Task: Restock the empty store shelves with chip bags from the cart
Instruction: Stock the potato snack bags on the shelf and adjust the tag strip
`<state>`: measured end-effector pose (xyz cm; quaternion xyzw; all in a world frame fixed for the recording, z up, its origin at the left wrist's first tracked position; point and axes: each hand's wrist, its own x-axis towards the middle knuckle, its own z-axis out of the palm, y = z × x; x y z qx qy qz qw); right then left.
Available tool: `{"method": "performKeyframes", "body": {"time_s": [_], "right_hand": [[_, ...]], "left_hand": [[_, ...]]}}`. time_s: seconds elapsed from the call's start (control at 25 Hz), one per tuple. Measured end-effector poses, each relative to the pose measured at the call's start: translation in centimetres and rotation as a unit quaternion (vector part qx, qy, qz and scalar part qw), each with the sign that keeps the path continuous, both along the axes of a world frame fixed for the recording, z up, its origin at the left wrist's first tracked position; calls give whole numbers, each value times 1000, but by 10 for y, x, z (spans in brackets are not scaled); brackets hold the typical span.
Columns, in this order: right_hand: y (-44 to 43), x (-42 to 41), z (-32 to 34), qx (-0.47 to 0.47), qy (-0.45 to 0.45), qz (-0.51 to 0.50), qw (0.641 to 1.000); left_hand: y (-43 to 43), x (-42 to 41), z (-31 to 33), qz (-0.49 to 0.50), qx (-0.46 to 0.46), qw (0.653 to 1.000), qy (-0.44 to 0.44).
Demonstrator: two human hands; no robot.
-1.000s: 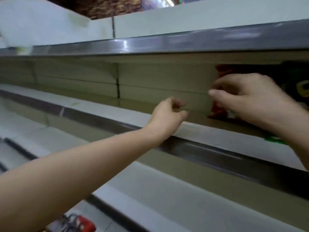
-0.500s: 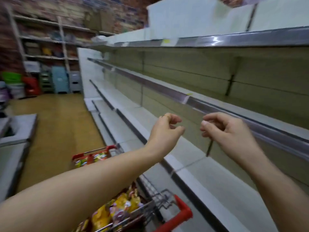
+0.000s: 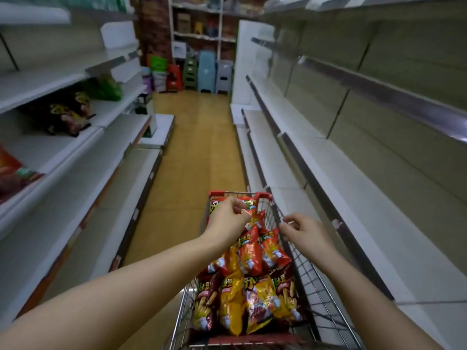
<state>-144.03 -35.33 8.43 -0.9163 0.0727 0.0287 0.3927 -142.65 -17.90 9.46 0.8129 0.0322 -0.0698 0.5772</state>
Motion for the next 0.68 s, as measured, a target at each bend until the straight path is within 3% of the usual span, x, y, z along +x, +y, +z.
{"method": "performKeyframes", "body": {"time_s": [0.2, 0.4, 0.68], "right_hand": [[-7, 71, -116, -39, 121, 36, 991], [-11, 126, -238, -3, 233, 15, 972], [2, 161, -342, -3, 280, -58, 958]], "left_hand": [[-10, 33, -75, 83, -8, 990, 111], [-26, 56, -139, 140, -27, 972, 186], [-28, 76, -190, 189, -53, 955, 221]]}}
